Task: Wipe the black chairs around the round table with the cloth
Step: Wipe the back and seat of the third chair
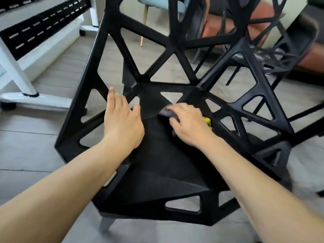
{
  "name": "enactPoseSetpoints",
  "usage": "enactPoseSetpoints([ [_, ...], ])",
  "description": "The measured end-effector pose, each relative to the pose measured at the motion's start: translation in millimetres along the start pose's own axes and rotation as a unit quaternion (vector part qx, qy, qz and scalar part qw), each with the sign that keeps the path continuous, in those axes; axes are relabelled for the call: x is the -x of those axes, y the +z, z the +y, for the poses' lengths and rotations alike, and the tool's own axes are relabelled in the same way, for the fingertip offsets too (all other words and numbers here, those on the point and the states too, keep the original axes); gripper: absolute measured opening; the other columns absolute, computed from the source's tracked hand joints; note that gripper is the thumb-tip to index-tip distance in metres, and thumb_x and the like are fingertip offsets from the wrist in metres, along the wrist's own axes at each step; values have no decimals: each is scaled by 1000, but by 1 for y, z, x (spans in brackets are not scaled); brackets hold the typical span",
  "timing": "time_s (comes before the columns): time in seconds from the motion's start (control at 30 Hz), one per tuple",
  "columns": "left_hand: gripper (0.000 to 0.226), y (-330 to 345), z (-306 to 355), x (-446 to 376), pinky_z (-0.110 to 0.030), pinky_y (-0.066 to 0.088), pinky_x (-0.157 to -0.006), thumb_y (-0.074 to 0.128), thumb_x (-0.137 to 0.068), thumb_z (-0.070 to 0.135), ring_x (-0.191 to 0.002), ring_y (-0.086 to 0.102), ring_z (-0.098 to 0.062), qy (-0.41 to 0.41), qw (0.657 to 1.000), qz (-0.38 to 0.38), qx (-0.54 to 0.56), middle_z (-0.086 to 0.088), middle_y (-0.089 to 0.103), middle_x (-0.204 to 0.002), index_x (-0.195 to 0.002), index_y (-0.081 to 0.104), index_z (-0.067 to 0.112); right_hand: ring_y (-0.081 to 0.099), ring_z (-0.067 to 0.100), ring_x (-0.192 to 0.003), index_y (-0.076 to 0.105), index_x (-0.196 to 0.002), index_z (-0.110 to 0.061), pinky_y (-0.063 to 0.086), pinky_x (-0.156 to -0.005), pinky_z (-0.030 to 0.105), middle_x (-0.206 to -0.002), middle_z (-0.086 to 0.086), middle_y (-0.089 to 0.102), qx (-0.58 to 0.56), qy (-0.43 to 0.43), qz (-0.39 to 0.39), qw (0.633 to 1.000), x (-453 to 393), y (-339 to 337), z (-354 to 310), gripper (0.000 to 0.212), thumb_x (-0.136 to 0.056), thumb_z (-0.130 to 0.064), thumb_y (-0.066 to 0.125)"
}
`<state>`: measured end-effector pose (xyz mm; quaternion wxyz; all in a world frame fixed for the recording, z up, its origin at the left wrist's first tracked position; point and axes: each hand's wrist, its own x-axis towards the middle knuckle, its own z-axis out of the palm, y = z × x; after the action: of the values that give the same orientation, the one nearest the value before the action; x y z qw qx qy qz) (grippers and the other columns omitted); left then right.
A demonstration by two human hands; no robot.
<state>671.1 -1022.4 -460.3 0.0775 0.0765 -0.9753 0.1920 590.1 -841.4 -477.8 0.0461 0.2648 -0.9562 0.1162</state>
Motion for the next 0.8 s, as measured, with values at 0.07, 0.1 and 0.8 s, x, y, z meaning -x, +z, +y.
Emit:
enactPoseSetpoints([
  [0.07, 47, -1, -2, 1, -57, 3, -122, 27, -92, 27, -136, 33, -48, 1, 1000, -5, 6, -34, 47, -135, -133, 46, 12, 52, 27, -125, 57, -136, -23, 40, -104, 45, -139, 2, 57, -32, -83, -38, 995, 33, -5, -25, 48, -90, -36, 49],
  [0.1, 46, -1, -3, 1, -56, 3, -122, 29, -92, 26, -136, 33, -48, 2, 1000, -6, 10, -34, 47, -136, -132, 47, 12, 52, 26, -125, 57, -136, -24, 40, -104, 45, -140, 1, 56, -31, -100, -43, 994, 42, -12, -20, 48, -90, -34, 52],
  [0.8, 50, -13, -53, 32, -55, 12, -122, 48, -94, 28, -143, 30, -45, 179, 982, 21, 64, -28, 35, -154, -141, 48, 11, 54, 43, -111, 62, -128, -24, 41, -95, 49, -121, 18, 62, 106, 260, 103, 954, 135, -64, 47, 39, -94, -33, 46],
])
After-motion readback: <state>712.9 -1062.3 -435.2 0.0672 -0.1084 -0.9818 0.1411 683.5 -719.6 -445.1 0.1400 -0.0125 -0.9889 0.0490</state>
